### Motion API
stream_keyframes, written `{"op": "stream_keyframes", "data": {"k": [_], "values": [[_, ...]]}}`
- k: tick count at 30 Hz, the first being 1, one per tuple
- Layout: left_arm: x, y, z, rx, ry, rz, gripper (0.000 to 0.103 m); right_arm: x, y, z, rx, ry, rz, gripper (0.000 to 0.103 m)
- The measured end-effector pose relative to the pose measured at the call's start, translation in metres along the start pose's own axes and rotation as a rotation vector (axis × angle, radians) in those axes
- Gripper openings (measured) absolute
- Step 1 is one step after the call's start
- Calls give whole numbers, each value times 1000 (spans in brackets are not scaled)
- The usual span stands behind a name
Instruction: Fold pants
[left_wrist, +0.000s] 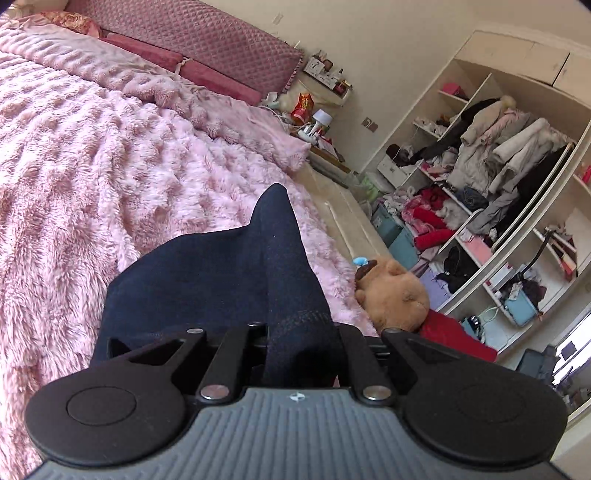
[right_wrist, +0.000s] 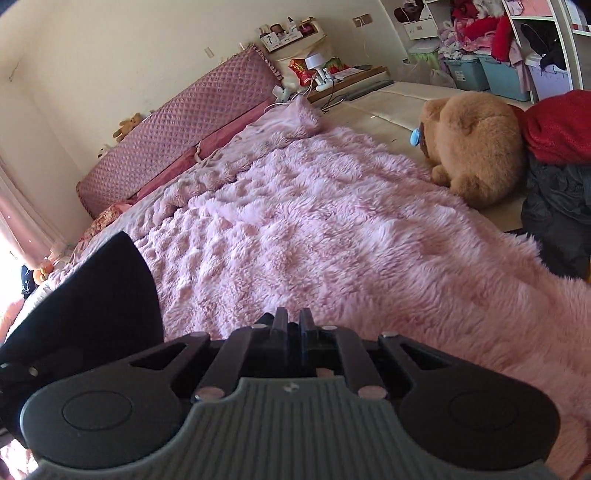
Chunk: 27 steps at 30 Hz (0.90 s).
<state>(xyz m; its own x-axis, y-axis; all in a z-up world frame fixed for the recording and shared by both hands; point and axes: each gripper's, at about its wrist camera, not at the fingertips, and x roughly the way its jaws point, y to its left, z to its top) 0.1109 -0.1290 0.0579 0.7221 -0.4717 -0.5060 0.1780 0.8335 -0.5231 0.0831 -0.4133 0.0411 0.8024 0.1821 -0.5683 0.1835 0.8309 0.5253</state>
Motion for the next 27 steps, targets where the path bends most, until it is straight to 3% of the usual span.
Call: {"op": "stream_keyframes", "data": {"k": [7,12,14,16,18,19,21,23,27], "values": [[44,-42,-52,149,102,121,9,1,-23,2,65,7,1,3],[56,-50,-64,108,127,90,16,0,-25,2,67,-2,13,3],[55,-50,-64,77,149,44,36,-2,-28,3,82,-7,22,3],[47,-47,-61,28,159,-37,42,-6,-32,4,112,-13,45,3],[25,-30,-56,-102,123,-216,44,-9,-37,5,149,-15,93,3],[15,-21,-51,-169,129,-317,50,-10,-38,5,166,-15,118,3],[-3,-9,-39,-242,149,-414,54,-12,-37,6,174,-15,164,3],[-25,8,-19,-265,148,-409,58,-15,-29,6,163,-16,223,3],[-52,52,9,-252,135,-273,62,-17,-5,6,122,20,460,5]]}}
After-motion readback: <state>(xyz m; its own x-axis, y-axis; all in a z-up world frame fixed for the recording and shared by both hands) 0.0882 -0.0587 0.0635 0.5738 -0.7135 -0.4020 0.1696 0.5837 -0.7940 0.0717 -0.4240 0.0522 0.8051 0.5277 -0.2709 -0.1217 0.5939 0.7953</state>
